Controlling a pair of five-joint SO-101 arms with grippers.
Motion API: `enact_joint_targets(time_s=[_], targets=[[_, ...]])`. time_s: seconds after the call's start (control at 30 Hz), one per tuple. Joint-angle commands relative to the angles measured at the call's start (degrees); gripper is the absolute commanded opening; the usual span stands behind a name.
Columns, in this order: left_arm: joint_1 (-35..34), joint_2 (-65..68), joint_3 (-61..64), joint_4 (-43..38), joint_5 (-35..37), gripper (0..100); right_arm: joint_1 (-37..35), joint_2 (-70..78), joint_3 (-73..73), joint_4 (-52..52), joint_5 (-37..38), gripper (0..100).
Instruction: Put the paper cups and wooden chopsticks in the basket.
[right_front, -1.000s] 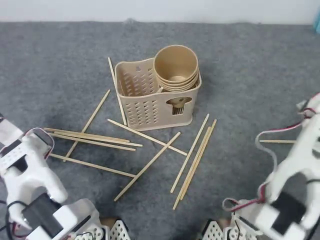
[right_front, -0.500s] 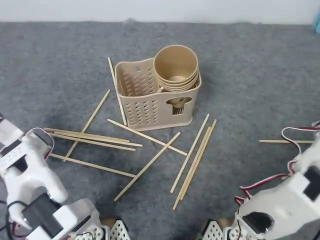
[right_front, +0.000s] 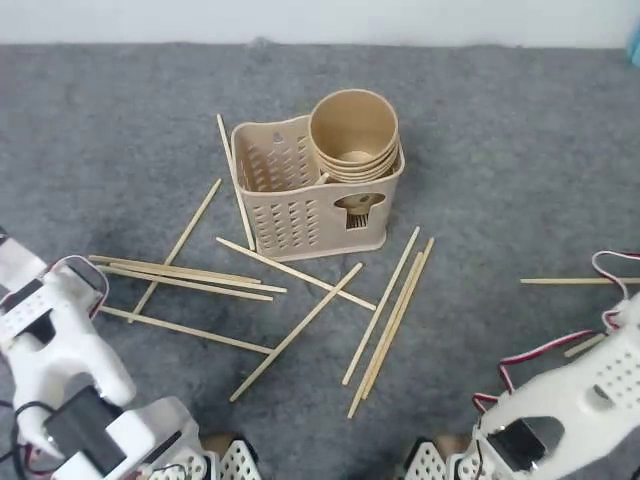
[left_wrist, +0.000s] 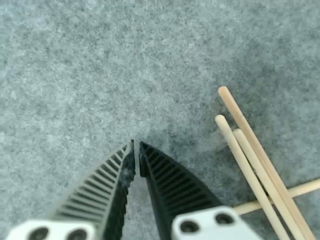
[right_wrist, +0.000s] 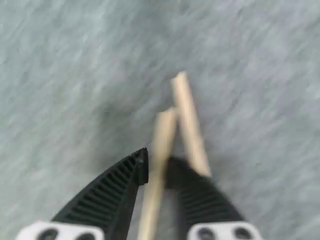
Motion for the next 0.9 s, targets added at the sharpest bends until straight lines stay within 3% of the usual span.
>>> enact_joint_targets(time_s=[0.0, 0.13, 0.37, 0.87], targets=[[0.4, -0.3, -2.4, -0.2, 0.1, 1, 1.2, 2.9, -4.4, -1.5, -0.6, 0.2], [0.4, -0.3, -2.4, -0.2, 0.1, 1, 2.6, -0.1, -4.0, 0.2, -0.4, 0.6], [0.5, -0.3, -2.4, -0.2, 0.1, 1, 2.9, -13.5, -3.9, 15.0, -0.3, 0.6], [0.3, -0.3, -2.3, -0.2, 0.1, 1, 2.6, -42.2, -3.6, 36.3, -0.4, 0.6]])
